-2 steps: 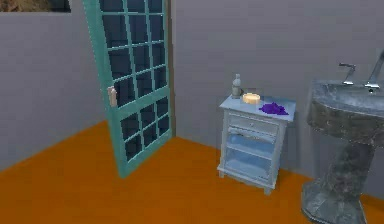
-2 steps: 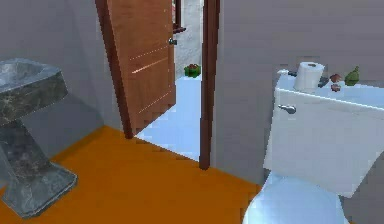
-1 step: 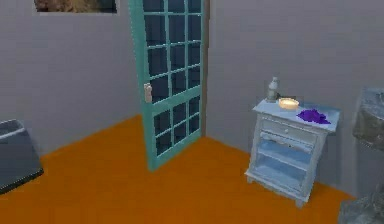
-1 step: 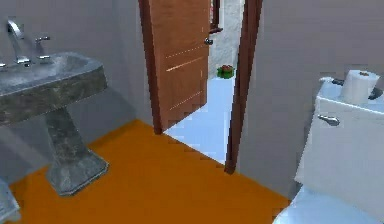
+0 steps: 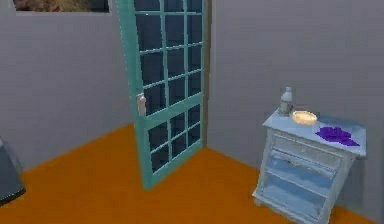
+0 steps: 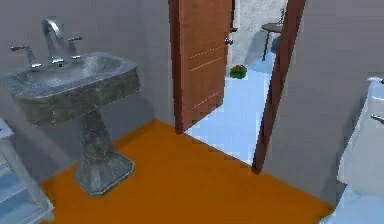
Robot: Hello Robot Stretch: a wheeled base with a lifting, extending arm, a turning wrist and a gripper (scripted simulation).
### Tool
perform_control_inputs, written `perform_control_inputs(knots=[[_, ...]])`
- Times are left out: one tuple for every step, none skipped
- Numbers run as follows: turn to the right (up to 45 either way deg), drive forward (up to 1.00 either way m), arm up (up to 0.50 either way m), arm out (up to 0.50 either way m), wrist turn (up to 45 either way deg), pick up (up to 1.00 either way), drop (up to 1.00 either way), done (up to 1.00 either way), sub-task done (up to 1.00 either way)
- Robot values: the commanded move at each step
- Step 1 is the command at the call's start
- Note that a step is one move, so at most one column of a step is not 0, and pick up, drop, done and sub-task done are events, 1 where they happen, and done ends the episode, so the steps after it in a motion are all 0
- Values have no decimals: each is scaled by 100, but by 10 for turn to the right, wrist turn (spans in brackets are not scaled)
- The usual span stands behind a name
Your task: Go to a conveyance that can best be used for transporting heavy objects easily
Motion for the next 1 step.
perform_control_inputs(knots=[[450, 0, 0, 0, 0, 0, 0, 0, 0]])
